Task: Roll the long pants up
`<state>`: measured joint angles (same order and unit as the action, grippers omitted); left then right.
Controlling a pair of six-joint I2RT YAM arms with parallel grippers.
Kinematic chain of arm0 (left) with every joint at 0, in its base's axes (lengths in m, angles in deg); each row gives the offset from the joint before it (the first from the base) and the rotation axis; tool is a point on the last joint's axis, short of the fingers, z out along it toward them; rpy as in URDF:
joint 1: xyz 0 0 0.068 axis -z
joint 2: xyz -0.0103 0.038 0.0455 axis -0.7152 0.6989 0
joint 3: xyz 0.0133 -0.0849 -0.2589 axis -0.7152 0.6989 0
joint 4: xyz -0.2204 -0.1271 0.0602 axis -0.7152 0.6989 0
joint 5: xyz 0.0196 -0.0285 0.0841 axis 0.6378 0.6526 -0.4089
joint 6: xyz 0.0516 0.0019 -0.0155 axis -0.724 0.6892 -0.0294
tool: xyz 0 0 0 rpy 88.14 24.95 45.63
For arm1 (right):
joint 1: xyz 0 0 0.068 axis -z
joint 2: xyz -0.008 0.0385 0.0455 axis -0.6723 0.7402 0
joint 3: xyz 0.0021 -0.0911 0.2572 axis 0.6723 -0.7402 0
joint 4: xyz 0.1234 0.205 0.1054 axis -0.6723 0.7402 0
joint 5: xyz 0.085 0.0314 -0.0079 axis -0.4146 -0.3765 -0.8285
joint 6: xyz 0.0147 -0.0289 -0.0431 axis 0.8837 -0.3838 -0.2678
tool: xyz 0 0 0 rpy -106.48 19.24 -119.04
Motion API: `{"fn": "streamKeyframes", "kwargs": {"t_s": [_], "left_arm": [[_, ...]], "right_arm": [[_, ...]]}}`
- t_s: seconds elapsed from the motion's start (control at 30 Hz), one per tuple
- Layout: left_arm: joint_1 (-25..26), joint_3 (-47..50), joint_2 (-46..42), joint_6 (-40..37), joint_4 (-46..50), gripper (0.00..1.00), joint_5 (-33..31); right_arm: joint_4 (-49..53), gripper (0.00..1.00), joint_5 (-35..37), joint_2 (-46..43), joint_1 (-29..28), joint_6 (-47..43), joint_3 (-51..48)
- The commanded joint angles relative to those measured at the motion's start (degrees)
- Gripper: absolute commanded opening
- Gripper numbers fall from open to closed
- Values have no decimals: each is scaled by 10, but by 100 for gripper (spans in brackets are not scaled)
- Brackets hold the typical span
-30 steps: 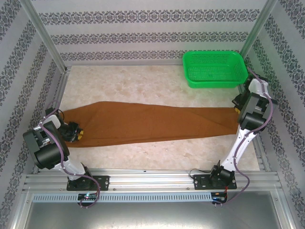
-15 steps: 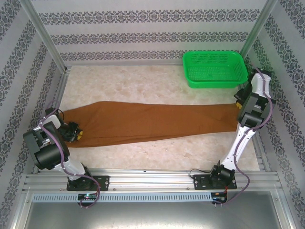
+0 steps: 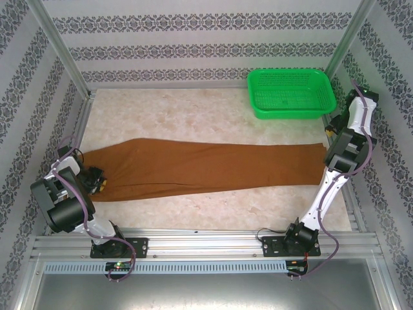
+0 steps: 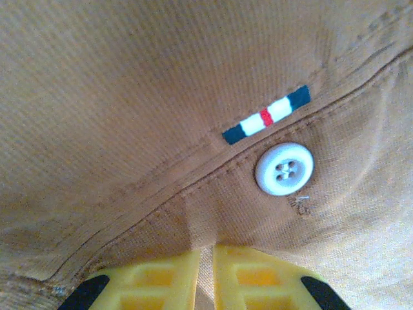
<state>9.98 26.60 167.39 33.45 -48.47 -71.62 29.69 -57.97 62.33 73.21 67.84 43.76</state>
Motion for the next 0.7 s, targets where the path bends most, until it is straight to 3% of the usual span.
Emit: {"fn": "streamKeyframes", "kwargs": {"t_s": [0.0,0.1,0.33,0.57,0.67], "left_arm": [[-10,2,6,-16,-1,15,-62],[-10,-8,2,-17,4,15,-68],[-11,-7,3,-15,-7,15,-56],[-11,2,6,-17,-17,15,-41],[-11,1,7,-17,-21,15,-35]], "right_arm": [[-68,56,60,27,29,-2,24],[-72,54,62,13,21,-4,-15],[-186,49,-4,-74,14,6,-231],[-193,44,-1,-64,0,6,-260],[-195,38,-2,-65,-5,9,-256]]}}
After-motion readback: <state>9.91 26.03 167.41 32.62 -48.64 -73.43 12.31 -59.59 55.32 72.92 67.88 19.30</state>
